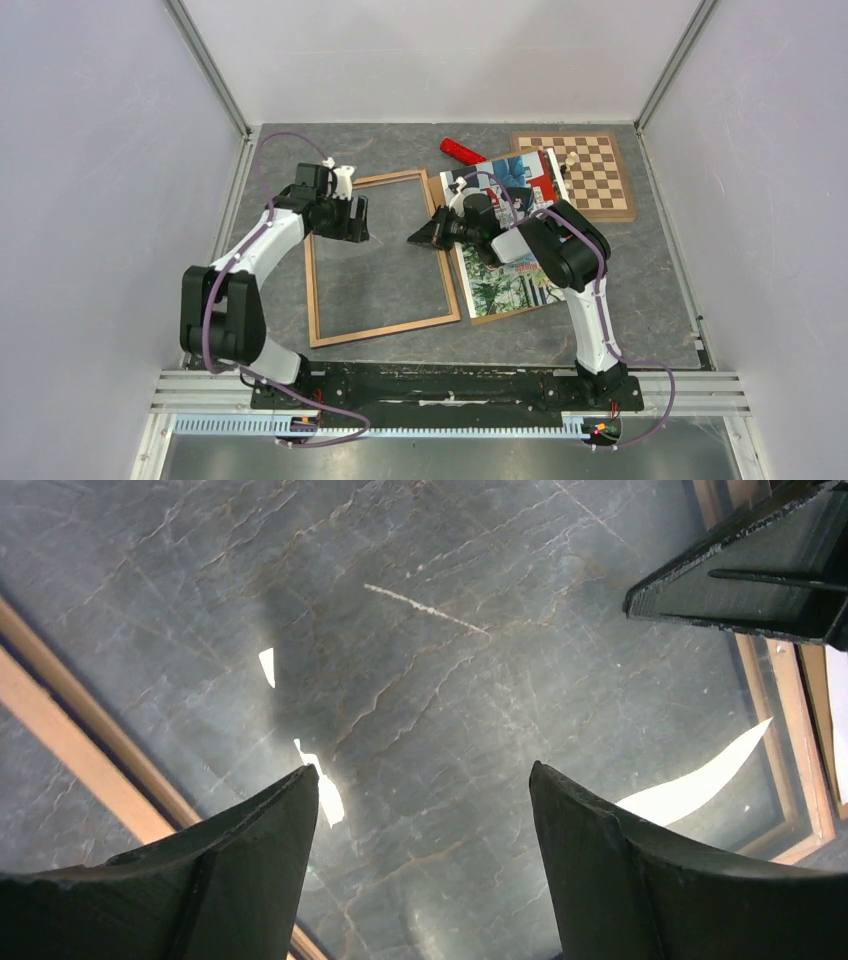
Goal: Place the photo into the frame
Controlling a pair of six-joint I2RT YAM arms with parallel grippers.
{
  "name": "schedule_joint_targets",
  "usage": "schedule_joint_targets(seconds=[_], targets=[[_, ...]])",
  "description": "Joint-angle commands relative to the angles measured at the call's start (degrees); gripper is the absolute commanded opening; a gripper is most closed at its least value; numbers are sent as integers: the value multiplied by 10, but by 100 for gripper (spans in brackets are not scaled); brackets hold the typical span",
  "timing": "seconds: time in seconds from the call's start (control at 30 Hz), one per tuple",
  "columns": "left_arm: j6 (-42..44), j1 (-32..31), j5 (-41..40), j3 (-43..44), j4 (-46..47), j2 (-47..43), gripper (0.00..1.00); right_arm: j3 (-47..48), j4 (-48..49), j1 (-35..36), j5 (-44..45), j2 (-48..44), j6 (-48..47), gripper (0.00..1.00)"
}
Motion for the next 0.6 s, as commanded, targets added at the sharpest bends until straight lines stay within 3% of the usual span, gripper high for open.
schedule_joint_targets(seconds=[0.0,0.57], targets=[[28,-16,1,36,46,34,84,20,-45,3,16,-21,-45,0],[27,-68,12,39,109,109,84,37,-114,7,29,-41,-93,0]])
